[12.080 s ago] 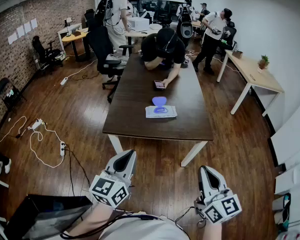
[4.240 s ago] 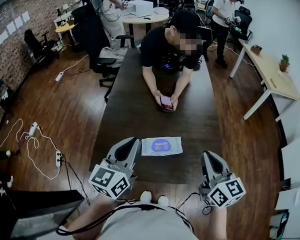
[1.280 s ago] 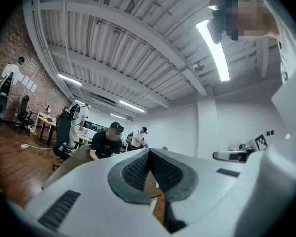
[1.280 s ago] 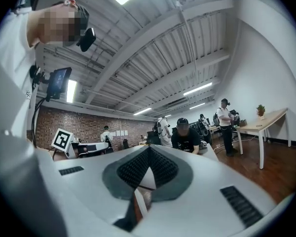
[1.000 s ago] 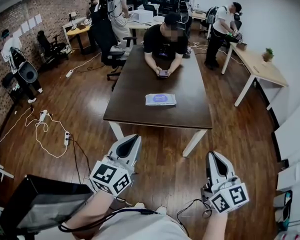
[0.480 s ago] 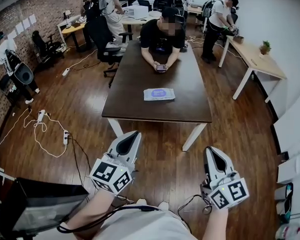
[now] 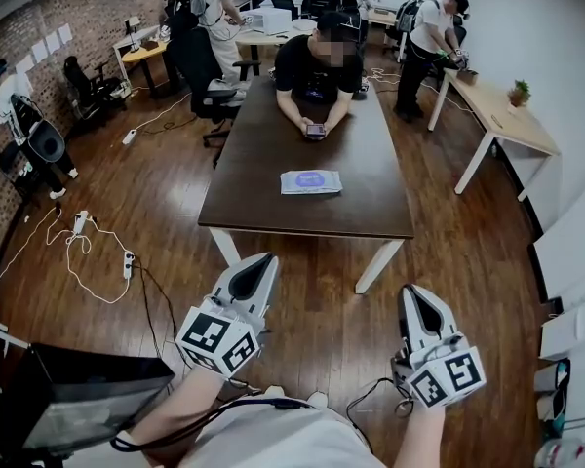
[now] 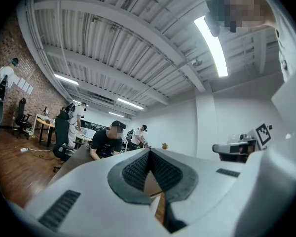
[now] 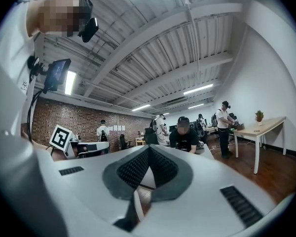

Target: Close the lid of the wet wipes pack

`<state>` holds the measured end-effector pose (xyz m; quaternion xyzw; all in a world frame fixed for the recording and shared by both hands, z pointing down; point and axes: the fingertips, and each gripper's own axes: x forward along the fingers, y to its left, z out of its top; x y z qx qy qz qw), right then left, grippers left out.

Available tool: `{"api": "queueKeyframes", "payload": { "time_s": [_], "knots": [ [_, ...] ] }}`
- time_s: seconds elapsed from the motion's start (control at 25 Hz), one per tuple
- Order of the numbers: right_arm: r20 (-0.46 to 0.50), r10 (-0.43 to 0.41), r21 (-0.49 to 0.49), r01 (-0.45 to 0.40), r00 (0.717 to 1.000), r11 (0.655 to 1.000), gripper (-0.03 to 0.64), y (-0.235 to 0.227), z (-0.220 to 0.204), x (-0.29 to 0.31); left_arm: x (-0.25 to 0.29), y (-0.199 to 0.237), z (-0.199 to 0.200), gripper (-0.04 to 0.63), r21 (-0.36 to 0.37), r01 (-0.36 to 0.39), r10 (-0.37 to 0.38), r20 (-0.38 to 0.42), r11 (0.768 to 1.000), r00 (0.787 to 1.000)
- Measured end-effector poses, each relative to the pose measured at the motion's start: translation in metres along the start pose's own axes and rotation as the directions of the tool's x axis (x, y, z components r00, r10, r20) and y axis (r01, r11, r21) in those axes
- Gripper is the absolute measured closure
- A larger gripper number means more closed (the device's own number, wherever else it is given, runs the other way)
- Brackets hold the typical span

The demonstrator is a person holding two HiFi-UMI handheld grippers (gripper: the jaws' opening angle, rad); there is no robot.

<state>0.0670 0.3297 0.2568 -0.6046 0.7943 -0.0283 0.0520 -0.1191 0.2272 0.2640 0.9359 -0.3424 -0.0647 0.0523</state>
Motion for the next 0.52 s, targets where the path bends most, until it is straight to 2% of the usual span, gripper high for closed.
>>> {"api": "queueKeyframes", "payload": {
  "time_s": [0.52],
  "knots": [
    [-0.001,0.005,-0.006,-0.005,1.0,1.0,0.609,-0.0063,-0.0018,0.0025,0.0078,-0.0025,-0.0017,0.597,0.004,0.005,-0.005,0.005,1.0,1.0]
  ]
}}
